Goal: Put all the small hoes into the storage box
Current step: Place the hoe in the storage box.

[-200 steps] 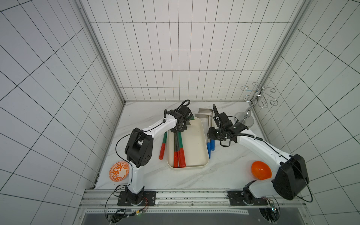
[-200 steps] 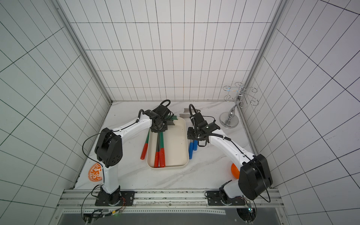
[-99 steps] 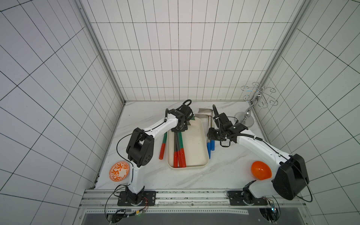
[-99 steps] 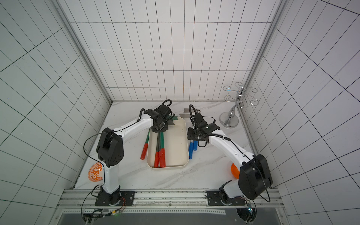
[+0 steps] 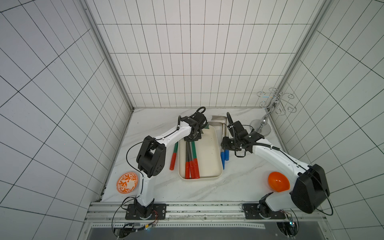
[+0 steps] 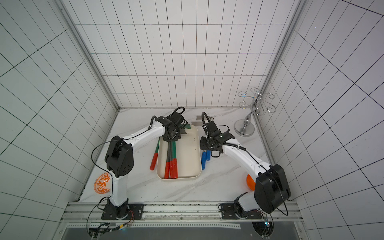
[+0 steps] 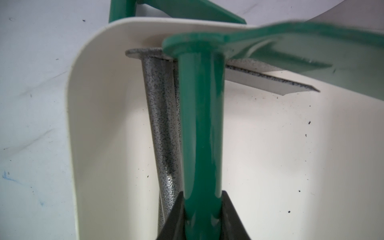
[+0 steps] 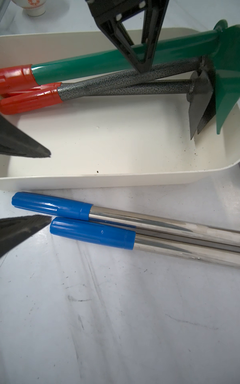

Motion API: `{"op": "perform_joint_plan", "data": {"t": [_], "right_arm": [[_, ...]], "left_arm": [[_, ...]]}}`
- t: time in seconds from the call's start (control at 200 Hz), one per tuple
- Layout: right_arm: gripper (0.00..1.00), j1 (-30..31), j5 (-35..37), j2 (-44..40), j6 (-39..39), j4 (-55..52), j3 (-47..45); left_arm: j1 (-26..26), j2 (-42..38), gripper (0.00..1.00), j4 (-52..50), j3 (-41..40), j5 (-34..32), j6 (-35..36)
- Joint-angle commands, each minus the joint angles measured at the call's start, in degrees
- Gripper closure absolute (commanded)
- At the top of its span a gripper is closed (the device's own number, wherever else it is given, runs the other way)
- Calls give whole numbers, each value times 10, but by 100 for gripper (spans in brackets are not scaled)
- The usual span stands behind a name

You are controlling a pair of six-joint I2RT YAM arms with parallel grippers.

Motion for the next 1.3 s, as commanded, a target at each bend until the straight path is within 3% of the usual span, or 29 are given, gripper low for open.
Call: {"op": "perform_joint_plan", "data": {"t": [0.0, 0.625, 0.69, 0.875, 1.294], "right_arm": [[54, -8, 1, -14, -2, -3, -28], [54, -10, -4, -7, -3, 2, -33], [54, -10, -4, -7, -3, 2, -32], [54, -10, -4, -7, -2, 3, -33], [54, -10, -5, -8, 0, 4, -36]], "left_arm": [[-5, 10, 100, 14, 23, 14, -21], [-9, 40, 100, -28, 41, -12, -20], [-9, 39, 92, -29, 43, -15, -19], [-9, 39, 82, -26, 46, -13, -17], [-9, 46, 65, -14, 44, -1, -13]]}}
